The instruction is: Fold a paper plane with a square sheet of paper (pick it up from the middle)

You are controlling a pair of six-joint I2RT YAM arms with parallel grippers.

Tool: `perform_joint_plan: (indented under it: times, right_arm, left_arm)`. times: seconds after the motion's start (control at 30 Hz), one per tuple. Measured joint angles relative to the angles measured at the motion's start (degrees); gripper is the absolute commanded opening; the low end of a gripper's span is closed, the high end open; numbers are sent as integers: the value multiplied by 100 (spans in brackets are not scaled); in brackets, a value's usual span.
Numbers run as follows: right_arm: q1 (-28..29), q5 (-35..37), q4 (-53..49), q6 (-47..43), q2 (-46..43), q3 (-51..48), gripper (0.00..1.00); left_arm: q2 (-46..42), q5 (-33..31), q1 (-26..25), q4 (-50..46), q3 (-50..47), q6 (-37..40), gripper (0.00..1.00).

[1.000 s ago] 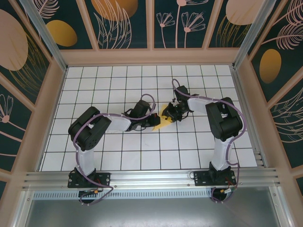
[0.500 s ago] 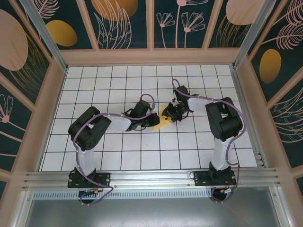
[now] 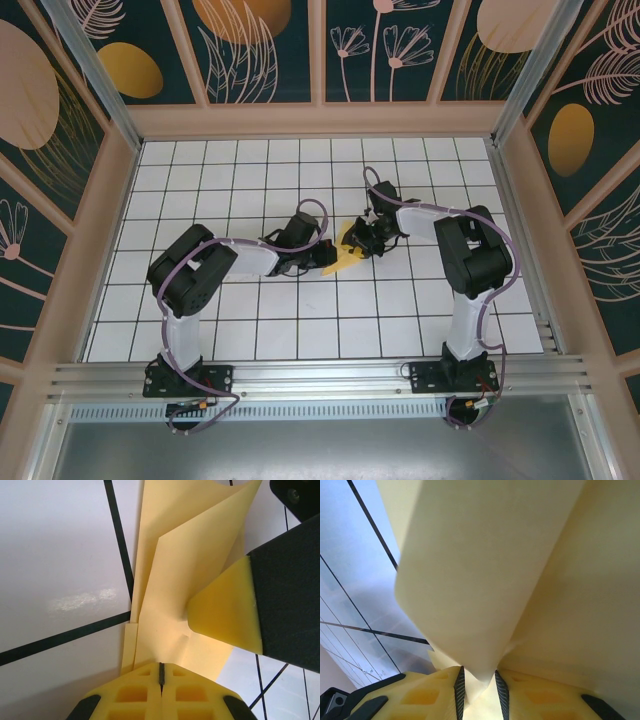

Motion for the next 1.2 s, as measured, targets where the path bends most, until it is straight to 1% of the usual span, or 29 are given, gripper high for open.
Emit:
perform_joint_plan:
  times: [0.23, 0.43, 0.53, 0.6, 0.67, 0.7, 0.87, 1.2]
  right_arm:
    - [33, 52, 107, 2, -216, -26, 34]
    - [70, 474, 197, -11, -603, -144, 34]
    - [50, 608, 313, -61, -833, -162, 28]
    - [39, 629, 382, -151, -1060, -247, 22]
    - [15, 608, 483, -256, -1255, -254, 14]
    - [9, 590, 575, -304, -1285, -254, 13]
    - [7, 317, 935, -501, -1150, -334, 8]
    - [7, -105, 1071, -820, -540, -345, 7]
  left_arm:
    - [55, 7, 0, -365, 225, 2, 0]
    - [66, 2, 0, -498, 297, 79, 0]
    - [66, 2, 0, -503, 299, 90, 0]
    - [74, 4, 0, -505, 308, 103, 0]
    - [76, 9, 0, -505, 310, 103, 0]
    - [76, 9, 0, -505, 310, 103, 0]
    - [103, 24, 0, -505, 339, 105, 0]
    - [118, 24, 0, -507, 356, 103, 0]
